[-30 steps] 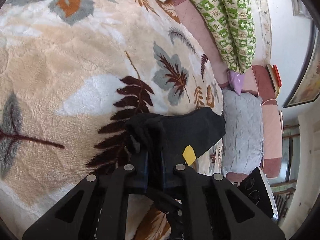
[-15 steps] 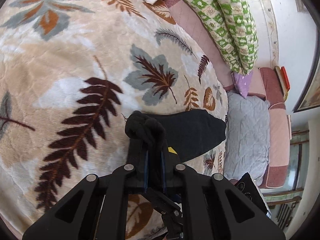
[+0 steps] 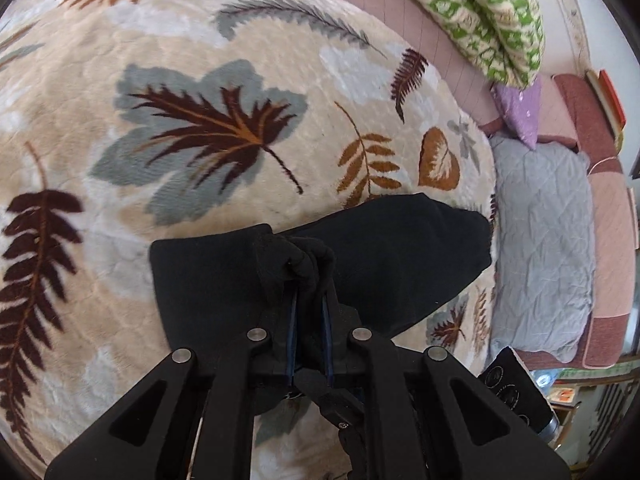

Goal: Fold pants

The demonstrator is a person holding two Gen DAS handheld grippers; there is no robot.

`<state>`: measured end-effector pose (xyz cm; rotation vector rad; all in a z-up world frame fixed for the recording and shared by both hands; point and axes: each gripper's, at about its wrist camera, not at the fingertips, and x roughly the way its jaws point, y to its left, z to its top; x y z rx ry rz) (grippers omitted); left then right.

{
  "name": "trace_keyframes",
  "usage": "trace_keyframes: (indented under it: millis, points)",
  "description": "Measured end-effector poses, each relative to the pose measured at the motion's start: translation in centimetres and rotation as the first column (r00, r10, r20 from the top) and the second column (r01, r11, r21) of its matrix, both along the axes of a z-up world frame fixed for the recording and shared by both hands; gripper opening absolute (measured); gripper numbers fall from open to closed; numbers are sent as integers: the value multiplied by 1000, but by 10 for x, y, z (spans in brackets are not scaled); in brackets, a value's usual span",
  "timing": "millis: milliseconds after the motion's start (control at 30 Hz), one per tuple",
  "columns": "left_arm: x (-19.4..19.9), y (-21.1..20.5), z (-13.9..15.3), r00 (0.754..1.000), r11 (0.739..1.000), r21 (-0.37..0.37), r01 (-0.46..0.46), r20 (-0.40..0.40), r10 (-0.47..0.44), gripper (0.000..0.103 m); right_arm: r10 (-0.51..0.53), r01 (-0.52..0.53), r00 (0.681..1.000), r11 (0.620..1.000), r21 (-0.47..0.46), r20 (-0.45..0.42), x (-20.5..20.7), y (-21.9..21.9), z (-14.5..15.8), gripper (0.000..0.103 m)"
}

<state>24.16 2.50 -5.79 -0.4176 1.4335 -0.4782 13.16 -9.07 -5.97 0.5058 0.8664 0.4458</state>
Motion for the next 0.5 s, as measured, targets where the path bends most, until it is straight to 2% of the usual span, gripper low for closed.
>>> trace_keyframes:
  millis: [267,433,500]
  points:
    - [9,-45,-9,996,985,148,91,8,-93,9,-73,76,996,995,66,-51,-1,-44,-26,13]
    - [12,-73,-9,985,947,272,169,-9,-173,22,-115,131,987,981,140,-113,-1,-63,-43,17]
    - [14,-78,-5,982,942,278,186,-32,-184,26,-129,157,981,968,198,-147,1,-71,-52,15]
